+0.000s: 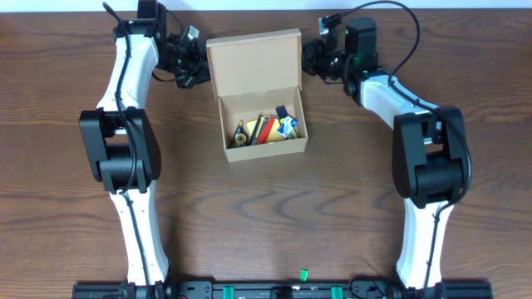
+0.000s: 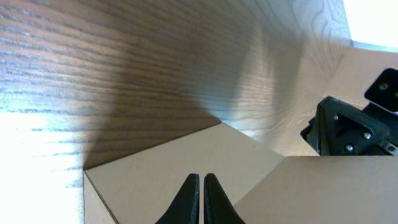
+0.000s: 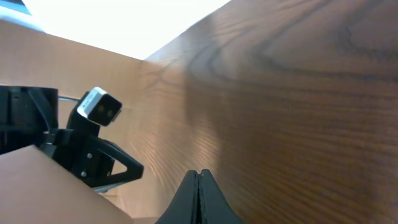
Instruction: Pack container
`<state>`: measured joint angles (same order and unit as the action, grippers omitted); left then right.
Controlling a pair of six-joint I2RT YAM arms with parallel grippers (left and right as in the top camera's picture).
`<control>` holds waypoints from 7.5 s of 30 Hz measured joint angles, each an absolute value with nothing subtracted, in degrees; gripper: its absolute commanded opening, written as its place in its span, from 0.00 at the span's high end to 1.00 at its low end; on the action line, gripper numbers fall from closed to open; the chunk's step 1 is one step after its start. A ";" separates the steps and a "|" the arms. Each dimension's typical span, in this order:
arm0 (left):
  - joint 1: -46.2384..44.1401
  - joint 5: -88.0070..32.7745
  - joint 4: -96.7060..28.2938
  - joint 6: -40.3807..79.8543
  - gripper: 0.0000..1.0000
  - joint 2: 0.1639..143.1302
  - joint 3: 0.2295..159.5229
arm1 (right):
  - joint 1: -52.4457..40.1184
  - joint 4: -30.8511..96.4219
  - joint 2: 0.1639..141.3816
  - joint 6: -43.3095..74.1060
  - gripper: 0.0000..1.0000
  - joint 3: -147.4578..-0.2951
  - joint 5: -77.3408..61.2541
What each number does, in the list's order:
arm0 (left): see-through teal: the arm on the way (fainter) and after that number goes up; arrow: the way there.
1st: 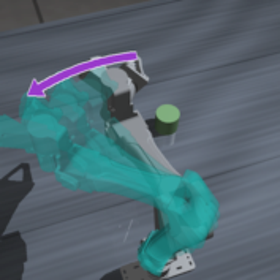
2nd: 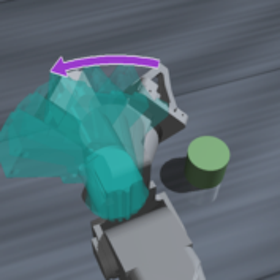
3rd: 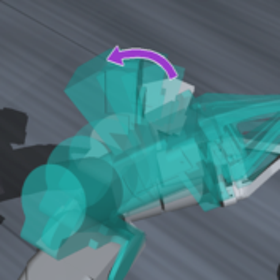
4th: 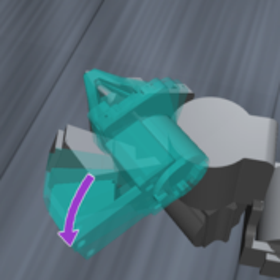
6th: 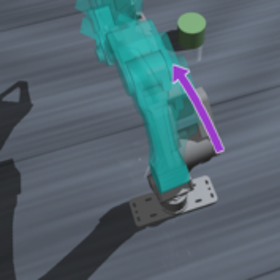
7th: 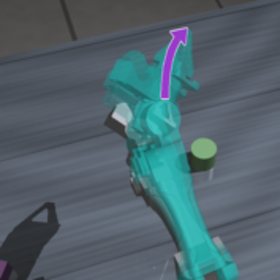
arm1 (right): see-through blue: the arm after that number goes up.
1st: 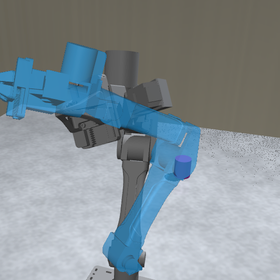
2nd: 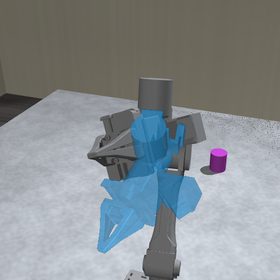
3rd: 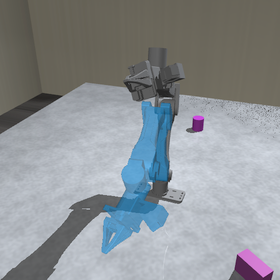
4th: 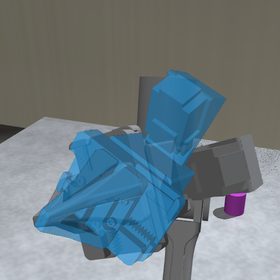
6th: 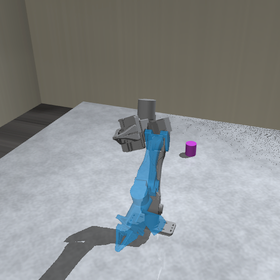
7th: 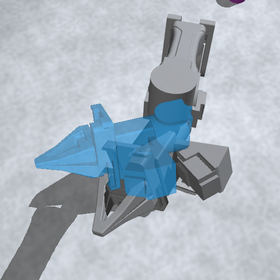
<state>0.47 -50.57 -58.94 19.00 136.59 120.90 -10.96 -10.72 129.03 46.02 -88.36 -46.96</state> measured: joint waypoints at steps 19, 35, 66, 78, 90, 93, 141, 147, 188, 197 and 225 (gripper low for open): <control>-1.93 -41.52 -67.92 12.99 0.95 128.16 120.92 | -11.44 4.71 120.70 33.85 0.99 -88.36 -45.91; -2.11 -35.24 -66.98 8.69 0.95 128.16 120.90 | -12.43 12.36 119.90 25.74 0.99 -88.36 -43.88; -3.55 -30.59 -66.87 -1.43 0.94 128.16 120.90 | -13.85 29.82 109.43 6.52 0.99 -88.44 -38.44; -1.32 -27.18 -66.61 -1.58 0.94 128.16 120.90 | -15.40 38.00 106.91 0.95 0.99 -88.44 -40.51; -0.16 -22.41 -66.76 -1.50 0.91 128.16 121.86 | -18.50 45.89 104.16 -3.18 0.99 -88.44 -40.23; -0.14 -20.53 -67.24 -1.30 0.89 128.16 124.20 | -19.94 47.33 104.16 -3.64 0.99 -88.44 -39.40; 0.01 -8.25 -80.68 4.71 0.05 127.90 143.28 | -32.01 39.18 102.89 1.34 0.35 -76.03 -18.44; 1.26 -6.85 -83.15 4.69 0.05 123.26 143.28 | -31.83 43.22 99.02 1.39 0.01 -76.25 -17.63; 17.15 -21.98 -92.09 2.44 0.04 80.42 128.60 | -4.60 59.86 24.84 2.83 0.01 -49.36 -14.33; 17.15 -20.69 -92.29 5.74 0.04 80.84 128.60 | -4.60 61.12 24.84 3.03 0.01 -49.36 -14.09; 13.17 -18.50 -53.30 -7.33 0.05 33.43 63.37 | -4.60 61.47 24.84 3.05 0.01 -48.99 -14.06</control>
